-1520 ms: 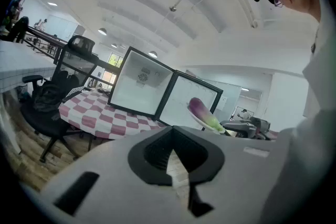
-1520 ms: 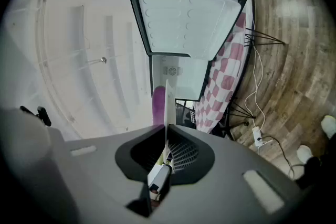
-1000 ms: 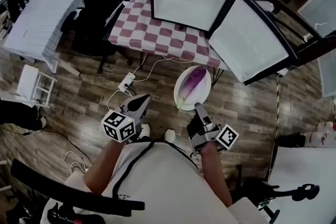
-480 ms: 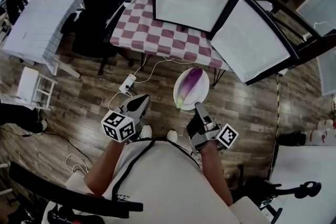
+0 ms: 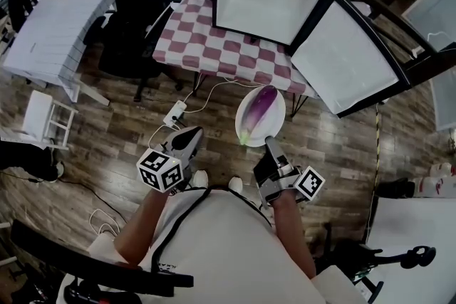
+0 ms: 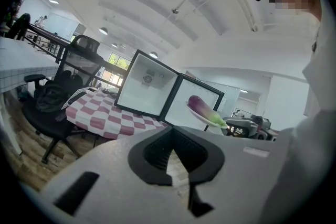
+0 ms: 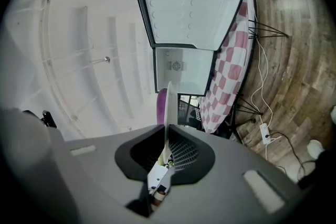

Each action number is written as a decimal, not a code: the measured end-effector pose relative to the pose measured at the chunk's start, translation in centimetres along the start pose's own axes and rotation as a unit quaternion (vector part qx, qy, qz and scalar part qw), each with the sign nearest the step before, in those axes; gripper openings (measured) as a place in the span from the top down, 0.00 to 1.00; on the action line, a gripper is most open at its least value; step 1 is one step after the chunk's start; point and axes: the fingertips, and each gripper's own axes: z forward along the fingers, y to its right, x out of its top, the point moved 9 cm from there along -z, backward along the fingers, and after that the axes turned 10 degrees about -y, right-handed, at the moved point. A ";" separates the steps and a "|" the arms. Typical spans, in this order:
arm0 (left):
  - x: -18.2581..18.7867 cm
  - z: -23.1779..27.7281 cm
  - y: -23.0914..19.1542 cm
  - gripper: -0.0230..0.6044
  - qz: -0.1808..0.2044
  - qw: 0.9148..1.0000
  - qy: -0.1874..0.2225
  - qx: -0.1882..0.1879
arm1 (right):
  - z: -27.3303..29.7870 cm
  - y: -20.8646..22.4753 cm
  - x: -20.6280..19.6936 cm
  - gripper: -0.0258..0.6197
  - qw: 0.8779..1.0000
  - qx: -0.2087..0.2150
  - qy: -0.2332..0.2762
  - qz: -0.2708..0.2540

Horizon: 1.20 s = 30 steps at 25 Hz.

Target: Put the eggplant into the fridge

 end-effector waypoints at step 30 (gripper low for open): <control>0.7 -5.8 -8.9 0.96 -0.003 1.000 0.004 -0.005 | 7.4 0.6 -5.0 0.92 1.000 -0.002 0.014 -0.015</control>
